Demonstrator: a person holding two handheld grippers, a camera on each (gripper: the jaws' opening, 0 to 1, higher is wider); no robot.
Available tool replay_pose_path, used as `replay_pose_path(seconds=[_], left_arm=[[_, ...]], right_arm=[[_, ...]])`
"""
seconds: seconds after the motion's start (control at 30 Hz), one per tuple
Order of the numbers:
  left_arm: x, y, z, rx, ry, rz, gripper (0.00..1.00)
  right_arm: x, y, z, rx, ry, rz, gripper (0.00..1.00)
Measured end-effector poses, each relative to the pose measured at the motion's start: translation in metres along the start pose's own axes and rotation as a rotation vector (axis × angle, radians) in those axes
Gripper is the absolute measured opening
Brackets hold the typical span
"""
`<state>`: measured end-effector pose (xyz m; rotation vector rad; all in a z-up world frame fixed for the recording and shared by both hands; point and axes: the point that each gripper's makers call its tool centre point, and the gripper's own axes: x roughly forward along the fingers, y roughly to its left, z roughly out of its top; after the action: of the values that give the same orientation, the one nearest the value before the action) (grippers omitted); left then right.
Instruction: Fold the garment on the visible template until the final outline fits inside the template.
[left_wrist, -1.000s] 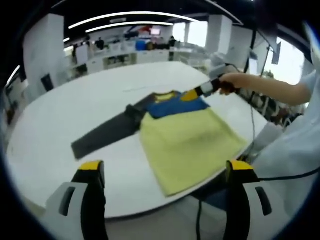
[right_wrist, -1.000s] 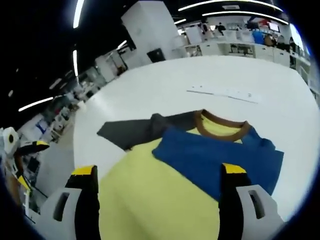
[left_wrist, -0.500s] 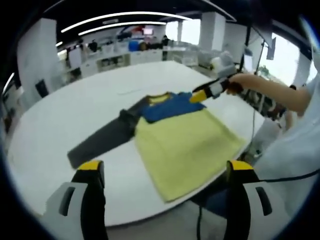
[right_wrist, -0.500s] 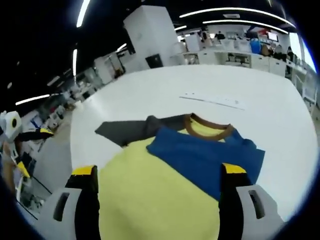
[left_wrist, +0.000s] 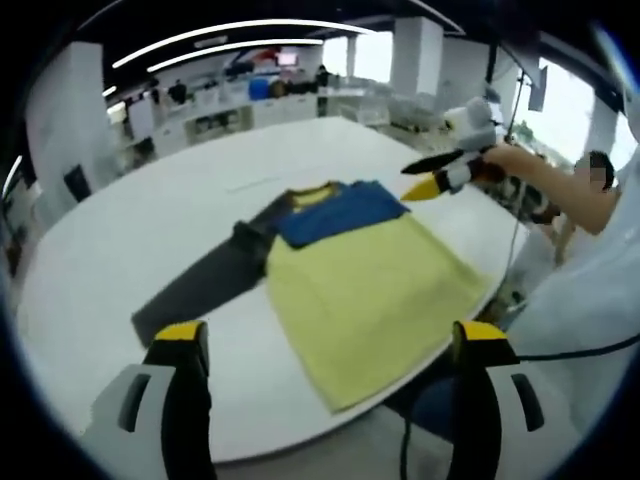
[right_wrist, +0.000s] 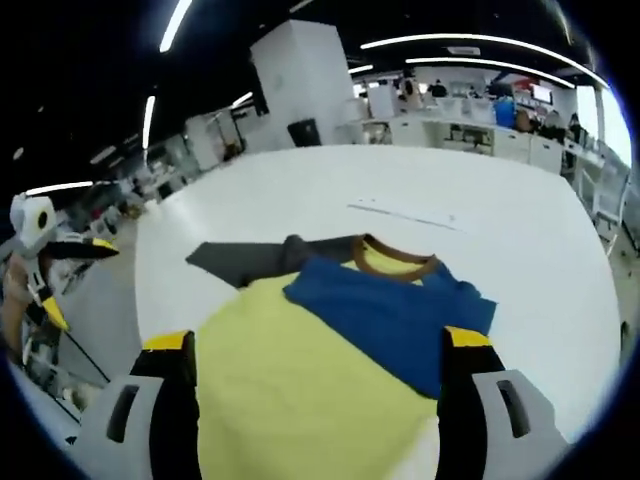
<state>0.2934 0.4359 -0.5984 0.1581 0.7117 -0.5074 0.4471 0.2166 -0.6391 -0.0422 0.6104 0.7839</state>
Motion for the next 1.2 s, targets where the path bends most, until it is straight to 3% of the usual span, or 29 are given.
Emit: replay_pose_path(seconds=[0.23,0.83,1.2], left_arm=[[0.004,-0.001,0.006,0.023,-0.003,-0.004,0.98],[0.012,0.009,0.008,0.038,0.010,-0.015,0.98],[0.016,0.018,0.014,0.037,0.000,-0.015,0.99]], right_arm=[[-0.019,0.008,-0.003,0.016,-0.049,0.015,1.00],[-0.073,0.020,-0.008,0.018,-0.132,-0.050,1.00],[-0.091,0.027,-0.019,0.036,-0.139,-0.074,1.00]])
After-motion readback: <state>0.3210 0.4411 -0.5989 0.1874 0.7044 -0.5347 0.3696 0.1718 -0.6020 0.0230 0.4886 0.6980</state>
